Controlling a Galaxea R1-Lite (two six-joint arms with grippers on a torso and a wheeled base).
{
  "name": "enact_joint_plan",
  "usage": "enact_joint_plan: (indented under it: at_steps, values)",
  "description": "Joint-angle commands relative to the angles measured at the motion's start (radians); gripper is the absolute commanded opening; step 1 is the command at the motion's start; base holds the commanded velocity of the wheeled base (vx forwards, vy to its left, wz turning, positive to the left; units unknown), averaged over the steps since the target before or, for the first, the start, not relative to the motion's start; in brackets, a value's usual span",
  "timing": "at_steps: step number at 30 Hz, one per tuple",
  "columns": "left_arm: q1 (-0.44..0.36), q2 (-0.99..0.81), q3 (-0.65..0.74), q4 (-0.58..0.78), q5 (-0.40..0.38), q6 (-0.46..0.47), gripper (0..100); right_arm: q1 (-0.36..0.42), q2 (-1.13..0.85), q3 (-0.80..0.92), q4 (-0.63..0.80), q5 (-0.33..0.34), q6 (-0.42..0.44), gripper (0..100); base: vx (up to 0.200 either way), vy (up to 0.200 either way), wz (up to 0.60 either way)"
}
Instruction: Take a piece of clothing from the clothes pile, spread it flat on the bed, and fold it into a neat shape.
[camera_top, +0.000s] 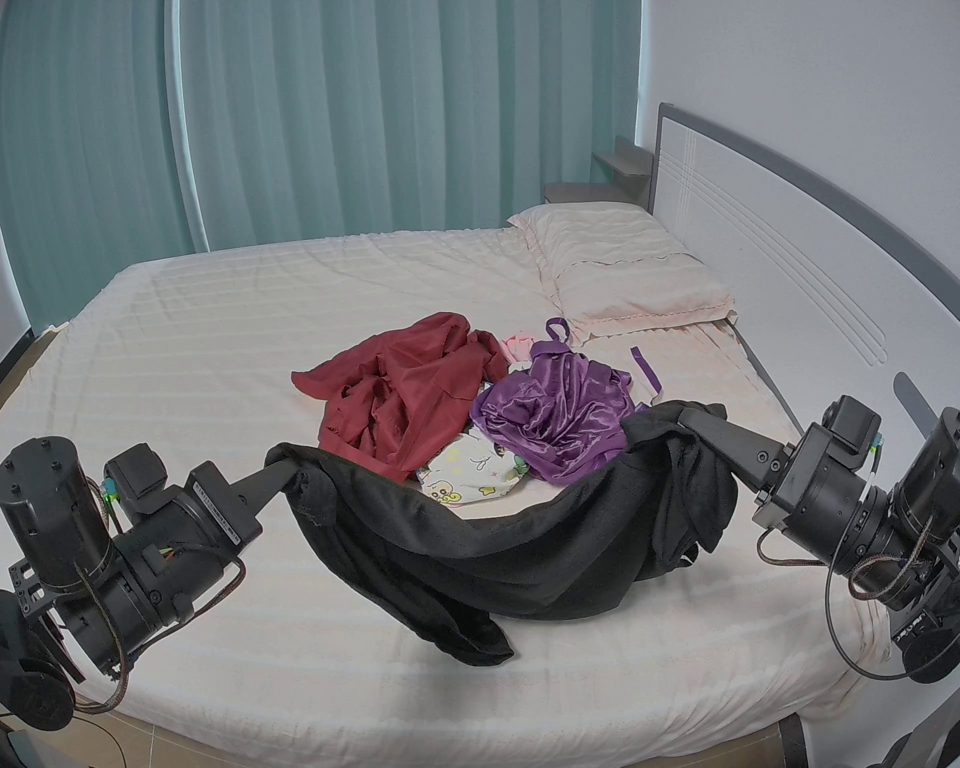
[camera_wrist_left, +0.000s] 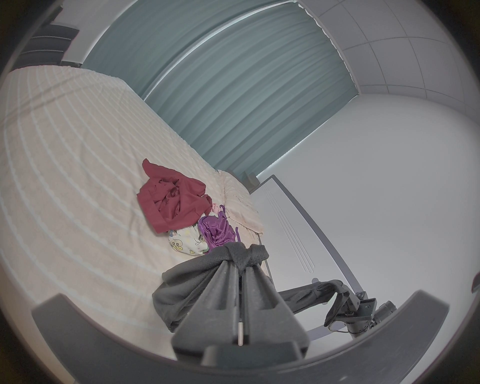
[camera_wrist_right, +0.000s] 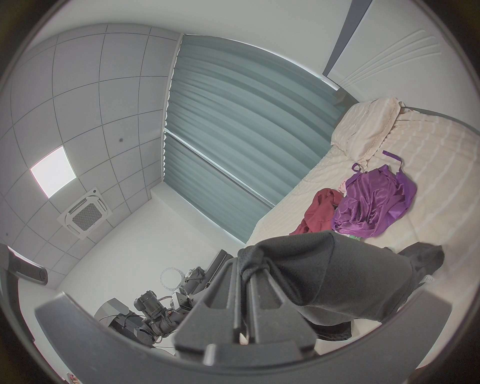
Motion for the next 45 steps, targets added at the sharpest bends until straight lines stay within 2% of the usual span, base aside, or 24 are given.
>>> enact_joint_plan:
  at_steps: [1, 37, 45]
  values:
    - [0.004, -0.007, 0.001, 0.0, -0.001, 0.0, 0, 0.0, -0.003, 0.0, 0.0, 0.0, 0.0, 0, 0.0, 0.2, 0.0]
    - [-0.007, -0.032, 0.013, 0.004, -0.002, 0.008, 0, 0.026, 0.006, 0.008, 0.0, 0.0, -0.008, 0, 0.0, 0.2, 0.0]
    - [-0.056, -0.021, 0.019, 0.006, -0.001, 0.005, 0, 0.049, 0.017, 0.011, 0.001, 0.0, -0.007, 0, 0.0, 0.2, 0.0]
